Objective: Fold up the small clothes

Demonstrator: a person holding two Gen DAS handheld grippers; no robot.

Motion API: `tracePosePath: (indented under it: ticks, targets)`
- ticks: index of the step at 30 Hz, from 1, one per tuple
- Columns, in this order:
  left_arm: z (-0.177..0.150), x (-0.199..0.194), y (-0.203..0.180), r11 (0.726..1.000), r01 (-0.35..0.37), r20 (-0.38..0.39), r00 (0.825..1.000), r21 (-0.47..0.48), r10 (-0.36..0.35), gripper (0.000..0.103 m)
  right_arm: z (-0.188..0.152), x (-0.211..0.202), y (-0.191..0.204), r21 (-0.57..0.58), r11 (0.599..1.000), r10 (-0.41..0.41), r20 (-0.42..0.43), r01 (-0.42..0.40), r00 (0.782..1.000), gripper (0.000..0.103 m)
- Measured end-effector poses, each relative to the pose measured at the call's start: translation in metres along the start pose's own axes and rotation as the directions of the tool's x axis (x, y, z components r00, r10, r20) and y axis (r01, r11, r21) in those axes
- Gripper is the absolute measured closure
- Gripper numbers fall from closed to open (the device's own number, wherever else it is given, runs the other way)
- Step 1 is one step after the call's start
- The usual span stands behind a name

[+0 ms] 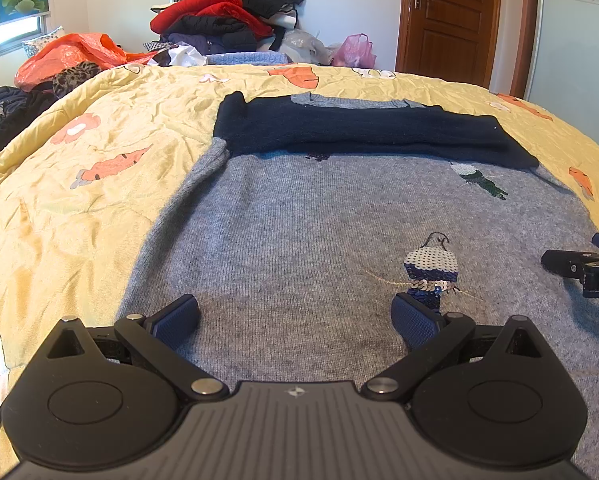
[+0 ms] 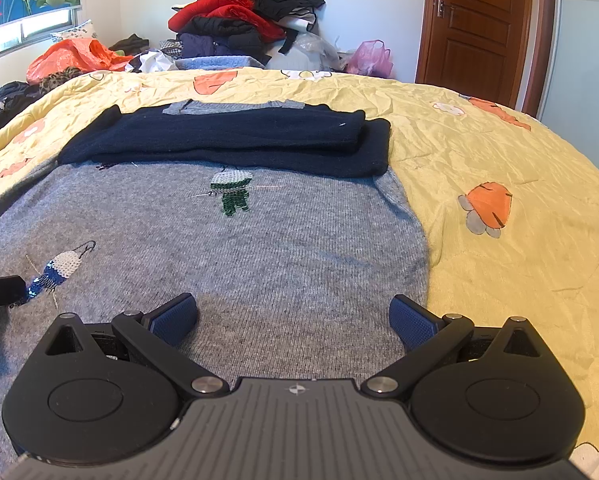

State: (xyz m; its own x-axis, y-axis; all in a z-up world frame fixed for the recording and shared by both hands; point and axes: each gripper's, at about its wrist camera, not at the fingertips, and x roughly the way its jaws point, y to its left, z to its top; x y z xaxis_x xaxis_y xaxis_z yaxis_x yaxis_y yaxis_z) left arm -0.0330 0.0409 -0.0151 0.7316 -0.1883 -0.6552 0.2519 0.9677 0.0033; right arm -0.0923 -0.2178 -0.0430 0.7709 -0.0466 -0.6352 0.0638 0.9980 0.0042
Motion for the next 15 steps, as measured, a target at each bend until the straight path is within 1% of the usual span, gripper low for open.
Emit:
tracePosePath:
  ticks: [5,10,15]
  targets:
    - [0.000,0.000,0.000,1.000,0.000,0.000,1.000,0.000,0.000,0.000,-0.008,-0.012,0.005,0.006,1.000,-0.016,-0.021,0.016,1.000,0.000]
    - [0.000,0.000,0.000,1.000,0.000,0.000,1.000,0.000,0.000,0.000,-0.024,-0.031,0.006,-0.025,1.000,0.015,-0.015,-0.015,1.000,0.000]
    - [0.000,-0.003,0.000,1.000,-0.007,-0.011,1.000,0.004,0.007,0.000,-0.024,-0.031,0.008,-0.027,0.999,0.019,-0.009,-0.019,1.000,0.000]
